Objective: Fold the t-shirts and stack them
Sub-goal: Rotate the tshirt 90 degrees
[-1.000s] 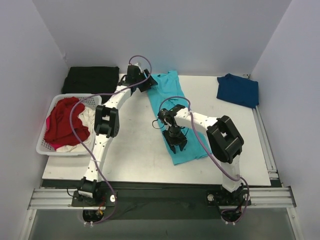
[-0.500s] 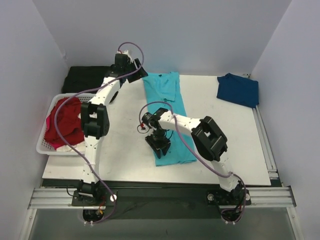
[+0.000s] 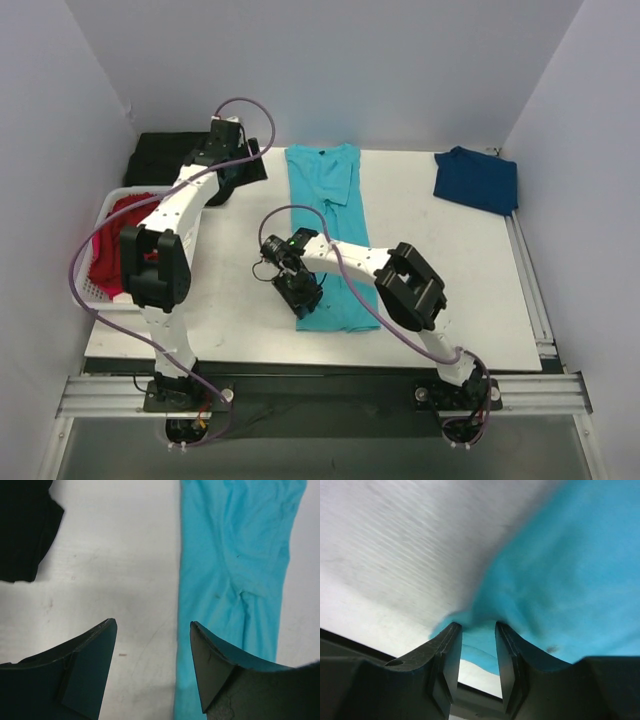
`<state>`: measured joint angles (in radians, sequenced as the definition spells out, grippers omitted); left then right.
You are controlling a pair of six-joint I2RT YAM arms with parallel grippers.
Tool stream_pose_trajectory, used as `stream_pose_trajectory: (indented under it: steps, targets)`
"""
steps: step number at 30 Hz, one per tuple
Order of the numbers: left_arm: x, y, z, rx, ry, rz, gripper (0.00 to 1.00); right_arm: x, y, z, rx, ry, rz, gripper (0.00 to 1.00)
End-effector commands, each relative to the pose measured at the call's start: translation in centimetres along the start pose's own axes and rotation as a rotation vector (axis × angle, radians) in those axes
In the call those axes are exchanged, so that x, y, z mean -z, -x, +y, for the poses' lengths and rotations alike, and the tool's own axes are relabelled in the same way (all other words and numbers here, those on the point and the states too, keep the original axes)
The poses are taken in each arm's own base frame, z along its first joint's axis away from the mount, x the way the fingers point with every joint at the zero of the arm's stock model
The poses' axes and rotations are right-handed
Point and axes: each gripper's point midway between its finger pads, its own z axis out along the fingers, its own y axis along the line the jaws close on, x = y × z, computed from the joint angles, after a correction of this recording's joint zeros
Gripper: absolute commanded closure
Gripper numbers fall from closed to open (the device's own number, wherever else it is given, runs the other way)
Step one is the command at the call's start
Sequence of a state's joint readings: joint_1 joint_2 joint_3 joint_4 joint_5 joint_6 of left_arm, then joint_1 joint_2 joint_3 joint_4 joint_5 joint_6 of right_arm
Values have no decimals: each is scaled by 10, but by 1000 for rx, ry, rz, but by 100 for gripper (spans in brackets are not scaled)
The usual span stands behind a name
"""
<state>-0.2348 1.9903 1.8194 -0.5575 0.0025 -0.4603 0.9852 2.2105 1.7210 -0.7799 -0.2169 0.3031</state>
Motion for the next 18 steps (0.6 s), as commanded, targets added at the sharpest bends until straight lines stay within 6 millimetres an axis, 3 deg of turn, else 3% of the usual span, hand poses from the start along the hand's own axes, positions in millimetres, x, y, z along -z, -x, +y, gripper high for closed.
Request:
stream_pose_trajectory:
  steps: [1, 4, 5, 6, 8, 9, 11, 13, 15, 16, 18]
  targets:
    - [37, 2, 9, -23, 39, -43, 29, 51, 10, -29, -114, -159, -186, 66]
    - [55, -15, 8, -39, 44, -36, 29, 94, 6, -65, -216, -306, -337, 54]
    - [59, -24, 10, -44, 53, -20, 28, 104, 3, -82, -269, -344, -367, 37]
    - [67, -32, 12, -42, 57, -10, 28, 120, -7, -94, -306, -358, -407, 30]
    - [73, -54, 7, -31, 46, 34, 27, 132, -20, -126, -425, -386, -433, 18]
    - [77, -73, 10, -28, 47, 67, 27, 135, -37, -139, -470, -388, -430, 16]
    - [88, -91, -5, -8, -7, 90, 27, 145, -54, -154, -544, -372, -457, 14]
    - [90, -122, -7, 23, -23, 149, 27, 137, -77, -175, -598, -400, -422, 19]
    - [101, -144, -19, 47, -68, 180, 27, 137, -90, -184, -636, -387, -433, 23]
    - [103, -152, -23, 50, -82, 185, 27, 127, -102, -186, -646, -391, -405, 25]
    - [109, -185, -20, 48, -79, 239, 27, 124, -108, -183, -681, -351, -421, 29]
